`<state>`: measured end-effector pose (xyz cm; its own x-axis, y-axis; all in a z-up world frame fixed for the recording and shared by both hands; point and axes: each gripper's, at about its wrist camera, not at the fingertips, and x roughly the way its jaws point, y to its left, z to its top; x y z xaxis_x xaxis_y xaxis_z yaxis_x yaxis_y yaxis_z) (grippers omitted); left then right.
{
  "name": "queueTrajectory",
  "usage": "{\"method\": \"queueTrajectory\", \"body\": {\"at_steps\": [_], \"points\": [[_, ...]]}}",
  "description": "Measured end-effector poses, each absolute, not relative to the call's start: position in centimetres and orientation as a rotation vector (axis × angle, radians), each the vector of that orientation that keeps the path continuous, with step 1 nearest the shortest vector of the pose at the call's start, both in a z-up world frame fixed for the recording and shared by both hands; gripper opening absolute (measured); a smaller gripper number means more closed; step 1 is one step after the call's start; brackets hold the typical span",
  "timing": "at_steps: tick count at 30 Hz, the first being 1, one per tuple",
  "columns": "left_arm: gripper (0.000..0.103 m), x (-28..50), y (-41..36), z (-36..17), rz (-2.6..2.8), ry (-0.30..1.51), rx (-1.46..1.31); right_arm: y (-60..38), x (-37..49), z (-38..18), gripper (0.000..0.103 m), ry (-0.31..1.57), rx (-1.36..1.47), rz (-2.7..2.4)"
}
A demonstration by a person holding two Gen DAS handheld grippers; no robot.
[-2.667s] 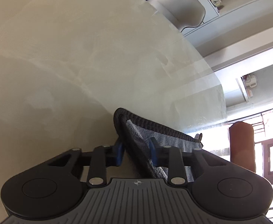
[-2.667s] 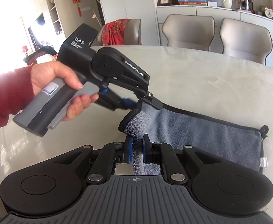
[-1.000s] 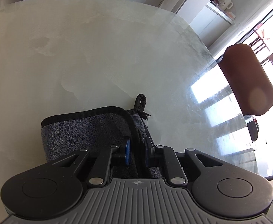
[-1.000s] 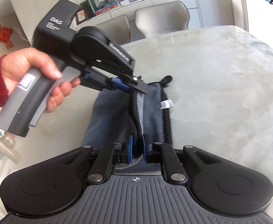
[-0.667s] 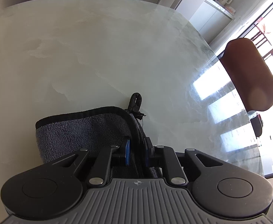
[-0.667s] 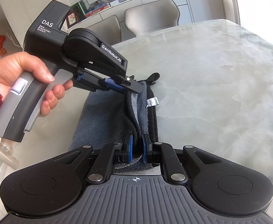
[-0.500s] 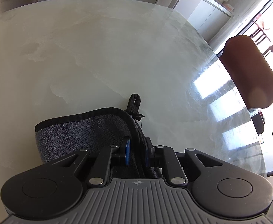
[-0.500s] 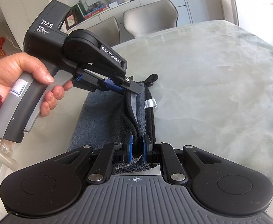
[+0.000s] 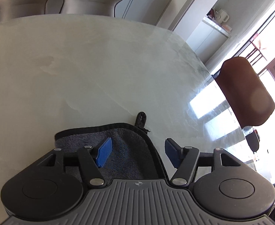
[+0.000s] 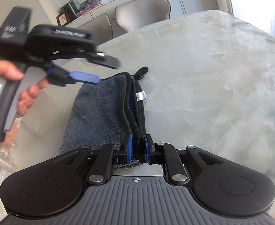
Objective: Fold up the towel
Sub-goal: 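Release the towel and press the new fold flat with both grippers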
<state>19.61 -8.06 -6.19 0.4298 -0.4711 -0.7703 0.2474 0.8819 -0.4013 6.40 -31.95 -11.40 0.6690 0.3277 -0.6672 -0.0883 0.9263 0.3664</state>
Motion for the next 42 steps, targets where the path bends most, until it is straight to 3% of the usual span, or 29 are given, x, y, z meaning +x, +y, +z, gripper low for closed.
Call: {"method": "queueTrajectory", "body": {"at_steps": [12, 17, 24, 32, 42], "points": [[0.07, 11.2, -6.3, -8.5, -0.63, 1.15, -0.223, -31.7, 10.1, -9.1, 0.015, 0.727, 0.285, 0.377], [0.072, 10.2, -6.7, -9.8, -0.649, 1.166, -0.2, -29.5, 13.8, -10.3, 0.02, 0.819, 0.198, 0.516], [0.073, 9.9, -6.8, -9.7, -0.661, 1.147, -0.155, -29.8, 13.9, -11.1, 0.017, 0.834, 0.175, 0.45], [0.075, 14.5, -3.7, -6.1, -0.564, 0.937, -0.234, -31.2, 12.1, -9.6, 0.029, 0.78, 0.249, 0.406], [0.076, 21.4, -4.5, -9.5, -0.5, 1.011, -0.224, -29.7, 10.9, -11.4, 0.032, 0.859, 0.258, 0.451]]}}
